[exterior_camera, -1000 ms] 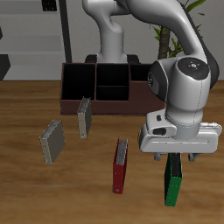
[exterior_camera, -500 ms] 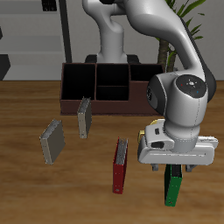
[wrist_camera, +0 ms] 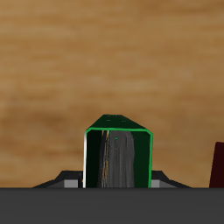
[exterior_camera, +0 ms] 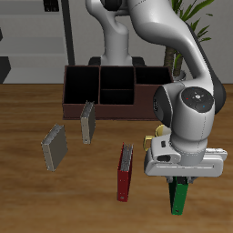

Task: Place the green book into the back desk caddy's right compartment

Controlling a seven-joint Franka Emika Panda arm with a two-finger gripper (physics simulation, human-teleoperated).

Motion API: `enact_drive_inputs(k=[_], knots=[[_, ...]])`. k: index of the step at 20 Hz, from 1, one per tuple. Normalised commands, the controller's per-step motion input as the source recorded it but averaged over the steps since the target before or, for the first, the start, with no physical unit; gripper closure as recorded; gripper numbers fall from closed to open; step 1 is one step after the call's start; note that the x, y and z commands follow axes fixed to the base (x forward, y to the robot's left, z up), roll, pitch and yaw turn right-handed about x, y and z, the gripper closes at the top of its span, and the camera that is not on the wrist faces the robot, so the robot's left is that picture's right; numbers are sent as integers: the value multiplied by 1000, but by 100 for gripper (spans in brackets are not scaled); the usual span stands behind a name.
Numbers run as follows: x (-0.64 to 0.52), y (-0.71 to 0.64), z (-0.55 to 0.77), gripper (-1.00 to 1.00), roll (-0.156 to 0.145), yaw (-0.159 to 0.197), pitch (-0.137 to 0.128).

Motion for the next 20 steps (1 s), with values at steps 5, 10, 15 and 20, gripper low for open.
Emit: enact_drive_inputs(k=[5, 10, 15, 20], knots=[[-50, -73, 106, 100, 3, -6, -5], [-72, 8, 247, 100, 0, -24, -23], [-214, 42, 611, 100, 9, -17, -50], [-431, -1, 858, 100, 10, -8, -42]])
